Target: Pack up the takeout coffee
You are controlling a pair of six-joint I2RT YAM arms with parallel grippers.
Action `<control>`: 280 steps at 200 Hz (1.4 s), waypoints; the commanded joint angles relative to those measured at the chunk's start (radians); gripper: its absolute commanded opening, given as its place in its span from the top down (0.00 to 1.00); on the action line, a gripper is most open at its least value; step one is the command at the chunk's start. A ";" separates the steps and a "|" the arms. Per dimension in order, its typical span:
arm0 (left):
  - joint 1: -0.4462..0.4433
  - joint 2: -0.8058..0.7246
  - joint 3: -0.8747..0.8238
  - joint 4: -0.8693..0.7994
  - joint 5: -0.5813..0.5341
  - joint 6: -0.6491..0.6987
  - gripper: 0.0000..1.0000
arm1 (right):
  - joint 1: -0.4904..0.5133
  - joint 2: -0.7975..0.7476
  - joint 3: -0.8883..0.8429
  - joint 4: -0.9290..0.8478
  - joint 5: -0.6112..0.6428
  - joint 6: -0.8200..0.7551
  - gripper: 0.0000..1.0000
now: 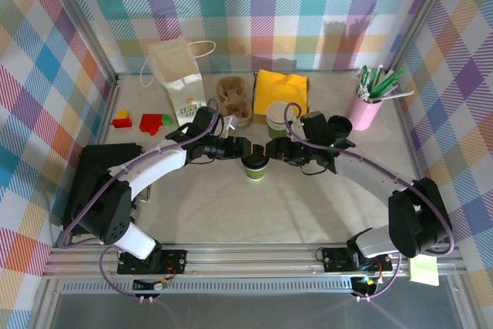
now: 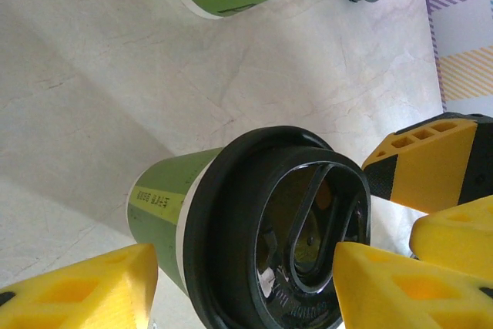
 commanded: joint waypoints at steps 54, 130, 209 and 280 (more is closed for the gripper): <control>-0.008 0.043 0.027 0.007 -0.023 0.031 0.43 | 0.016 0.044 0.056 -0.012 0.010 -0.033 0.43; -0.019 0.046 0.019 0.009 -0.023 0.032 0.44 | 0.023 0.065 0.060 -0.031 0.036 -0.052 0.44; -0.021 0.005 0.031 -0.014 -0.033 0.043 0.39 | 0.038 0.068 0.065 -0.053 0.056 -0.071 0.43; -0.021 0.022 0.028 -0.014 -0.043 0.047 0.40 | 0.042 0.075 0.061 -0.083 0.098 -0.088 0.46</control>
